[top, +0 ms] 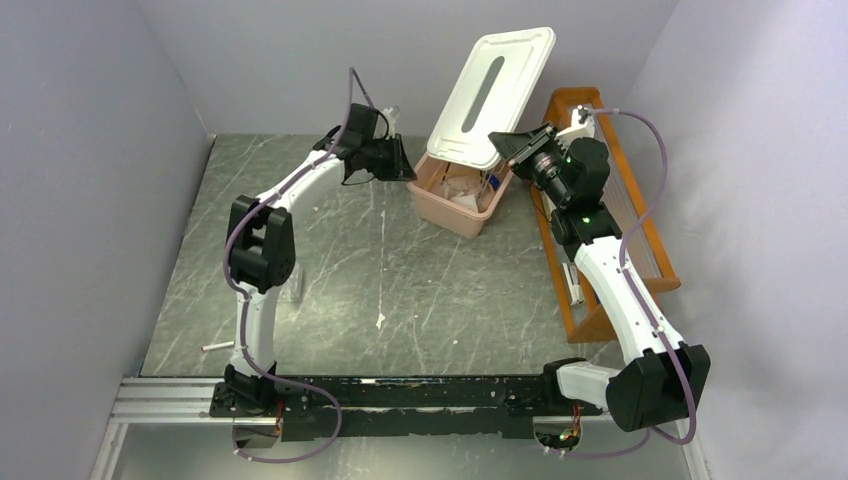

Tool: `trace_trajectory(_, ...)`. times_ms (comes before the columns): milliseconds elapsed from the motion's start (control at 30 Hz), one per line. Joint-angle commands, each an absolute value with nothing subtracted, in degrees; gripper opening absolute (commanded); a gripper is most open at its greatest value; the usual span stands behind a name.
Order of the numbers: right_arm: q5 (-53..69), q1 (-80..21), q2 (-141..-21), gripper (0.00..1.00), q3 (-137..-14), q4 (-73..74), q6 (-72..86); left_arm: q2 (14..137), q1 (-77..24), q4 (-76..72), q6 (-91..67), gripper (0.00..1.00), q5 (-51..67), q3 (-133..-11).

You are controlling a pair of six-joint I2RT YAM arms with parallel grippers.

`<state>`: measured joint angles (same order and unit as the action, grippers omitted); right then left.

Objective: Organize the chemistry lab equipment

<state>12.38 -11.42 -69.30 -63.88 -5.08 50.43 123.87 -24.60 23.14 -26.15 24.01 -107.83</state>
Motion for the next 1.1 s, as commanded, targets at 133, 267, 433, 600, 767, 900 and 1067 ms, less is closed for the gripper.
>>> trace_trajectory(133,15.20,-10.99,-68.94,0.00,-63.40,-8.32,51.17,115.28,-24.45,31.37,-23.65,0.05,19.98,-99.55)
trace_trajectory(267,18.58,-10.99,-70.61,0.00,-63.46,-6.90,51.72,109.20,-24.17,30.77,-25.51,0.05,18.96,-91.75)
trace_trajectory(433,23.60,-10.99,-72.42,0.00,-61.55,-8.48,54.71,99.62,-24.00,29.41,-28.11,0.05,16.75,-80.78)
trace_trajectory(600,26.32,-11.07,-72.34,0.00,-58.32,-10.65,58.35,91.02,-23.91,27.26,-31.23,0.09,16.59,-72.39)
trace_trajectory(767,29.59,-11.12,-70.90,0.00,-54.23,-11.60,62.40,87.79,-23.83,28.10,-32.04,0.31,16.42,-71.08)
trace_trajectory(900,31.56,-11.10,-68.87,0.00,-50.62,-12.93,66.43,85.58,-23.28,29.31,-32.12,0.44,13.58,-73.04)
trace_trajectory(1067,34.01,-11.07,-67.19,0.00,-48.00,-13.32,71.44,83.20,-22.31,29.30,-32.12,0.53,10.63,-76.00)
